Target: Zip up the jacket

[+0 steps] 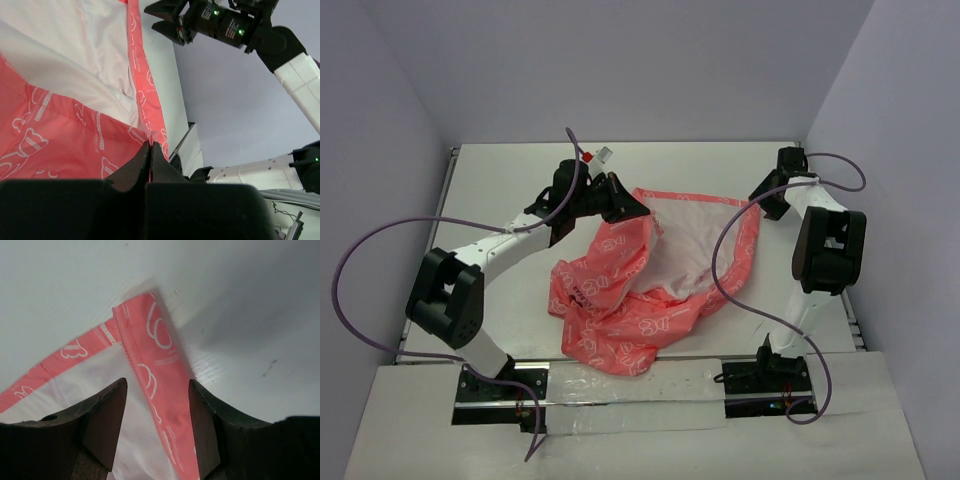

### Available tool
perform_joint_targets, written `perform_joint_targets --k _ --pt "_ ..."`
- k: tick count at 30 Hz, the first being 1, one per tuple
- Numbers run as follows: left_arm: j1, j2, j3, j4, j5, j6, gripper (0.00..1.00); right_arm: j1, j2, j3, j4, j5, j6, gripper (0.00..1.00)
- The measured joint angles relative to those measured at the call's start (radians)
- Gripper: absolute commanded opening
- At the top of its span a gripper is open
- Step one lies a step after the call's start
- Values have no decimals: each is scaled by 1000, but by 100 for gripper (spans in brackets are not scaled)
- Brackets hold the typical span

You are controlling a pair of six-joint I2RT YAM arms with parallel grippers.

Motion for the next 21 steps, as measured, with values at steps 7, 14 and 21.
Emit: perform_joint_targets --k 7,14,21 --pt "21 35 12 -11 60 18 0 0 112 43 9 -21 14 44" --pt "34 47 31 -25 93 37 0 1 132 59 20 -45 18 0" --pt "91 80 31 5 152 34 0 54 -41 -10 -1 -28 11 0"
